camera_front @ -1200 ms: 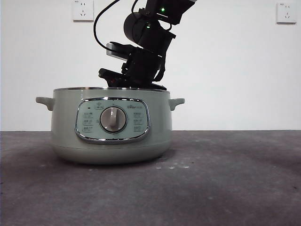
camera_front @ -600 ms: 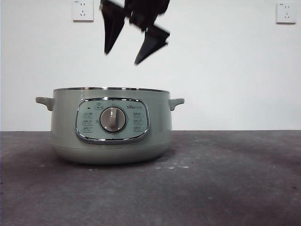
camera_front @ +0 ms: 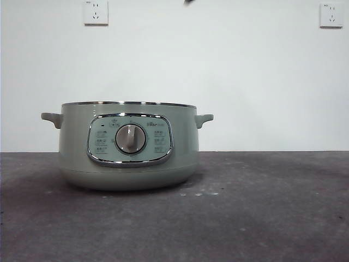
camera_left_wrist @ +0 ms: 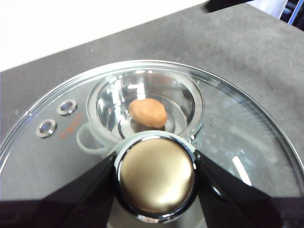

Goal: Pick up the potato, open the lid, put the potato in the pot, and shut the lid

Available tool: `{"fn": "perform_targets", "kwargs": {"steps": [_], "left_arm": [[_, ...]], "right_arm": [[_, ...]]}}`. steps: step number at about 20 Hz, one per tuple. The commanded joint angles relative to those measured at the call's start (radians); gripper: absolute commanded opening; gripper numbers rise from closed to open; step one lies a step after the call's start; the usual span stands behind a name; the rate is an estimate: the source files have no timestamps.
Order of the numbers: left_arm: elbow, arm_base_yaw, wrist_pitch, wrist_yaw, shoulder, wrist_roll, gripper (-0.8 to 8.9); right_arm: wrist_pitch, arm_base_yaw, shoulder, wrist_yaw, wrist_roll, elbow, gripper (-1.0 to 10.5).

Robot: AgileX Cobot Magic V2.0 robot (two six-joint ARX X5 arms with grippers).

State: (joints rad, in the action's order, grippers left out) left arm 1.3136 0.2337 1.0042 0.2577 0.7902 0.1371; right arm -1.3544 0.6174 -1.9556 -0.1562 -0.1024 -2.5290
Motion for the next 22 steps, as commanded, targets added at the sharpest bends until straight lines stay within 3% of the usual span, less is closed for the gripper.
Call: {"fn": "perform_targets", "kwargs": {"steps": [1,4,10,16,22], "left_arm": [[0.006,-0.001,-0.075,0.013,0.016,-0.005,-0.08],[0.006,-0.001,-0.132,0.070,0.077,-0.005,-0.08],[0.007,0.081,-0.306,0.081,0.285,-0.006,-0.08],[0.025,0.147,-0.488,0.019,0.509,0.005,-0.08],[0.026,0.147,-0.633,0.003,0.671,0.033,-0.08]], "right_arm": [[-0.027,0.002,0.152,0.000,-0.008,0.175,4.0],[-0.026,0.003,0.390,-0.001,-0.023,0.451,4.0],[-0.025,0.004,0.809,0.000,-0.002,0.923,4.0],[0.022,0.004,1.107,0.000,0.088,1.235,4.0],[0.019,0.004,1.295,0.001,0.176,1.413,4.0]]}}
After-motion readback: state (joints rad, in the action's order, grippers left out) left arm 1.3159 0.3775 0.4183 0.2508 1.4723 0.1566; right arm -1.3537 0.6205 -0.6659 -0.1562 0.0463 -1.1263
